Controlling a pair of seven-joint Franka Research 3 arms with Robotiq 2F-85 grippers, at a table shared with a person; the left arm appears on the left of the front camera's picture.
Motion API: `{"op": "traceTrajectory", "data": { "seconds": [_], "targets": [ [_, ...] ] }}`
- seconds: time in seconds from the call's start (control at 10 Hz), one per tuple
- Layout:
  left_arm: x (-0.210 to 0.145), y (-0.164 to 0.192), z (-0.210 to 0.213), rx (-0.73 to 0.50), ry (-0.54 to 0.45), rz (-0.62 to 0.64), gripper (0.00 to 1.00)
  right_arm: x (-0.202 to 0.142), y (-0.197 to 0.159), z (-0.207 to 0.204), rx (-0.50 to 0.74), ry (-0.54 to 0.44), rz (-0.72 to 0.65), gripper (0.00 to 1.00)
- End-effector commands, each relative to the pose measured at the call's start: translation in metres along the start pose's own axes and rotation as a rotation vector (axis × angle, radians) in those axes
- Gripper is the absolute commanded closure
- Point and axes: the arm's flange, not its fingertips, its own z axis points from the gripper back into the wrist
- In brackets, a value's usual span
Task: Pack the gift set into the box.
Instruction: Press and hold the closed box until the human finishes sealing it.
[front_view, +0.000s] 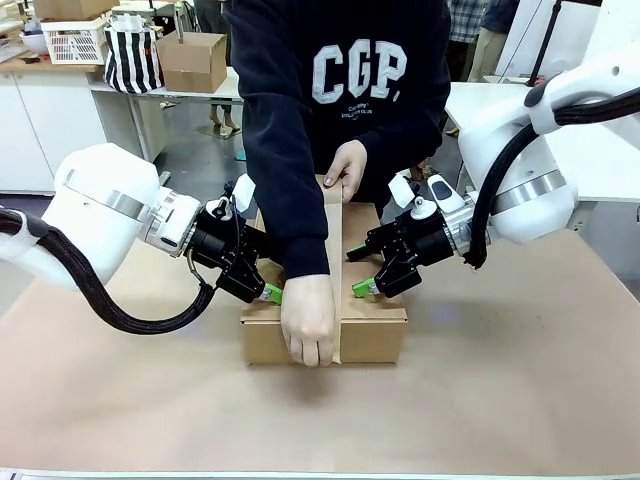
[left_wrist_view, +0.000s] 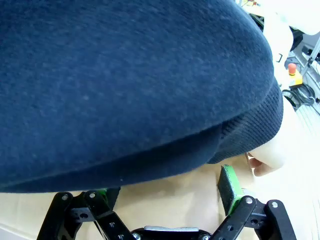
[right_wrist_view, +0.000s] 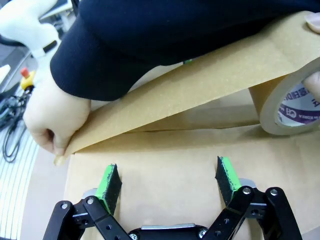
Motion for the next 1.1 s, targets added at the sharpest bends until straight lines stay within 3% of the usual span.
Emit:
{"op": "traceTrajectory", "data": {
  "seconds": [0.0,1.0],
  "targets": [
    [-0.002,-0.0006,0.0002,-0.006,-0.006,0.012,0.0,-0.0018,0.0028,-0.0004,0.001,0.008,0.0,0.0],
    [-0.002,-0.0006,0.0002,-0.006,-0.006,0.012,0.0,-0.0018,0.0028,-0.0004,0.001,0.008,0.0,0.0]
  ]
}}
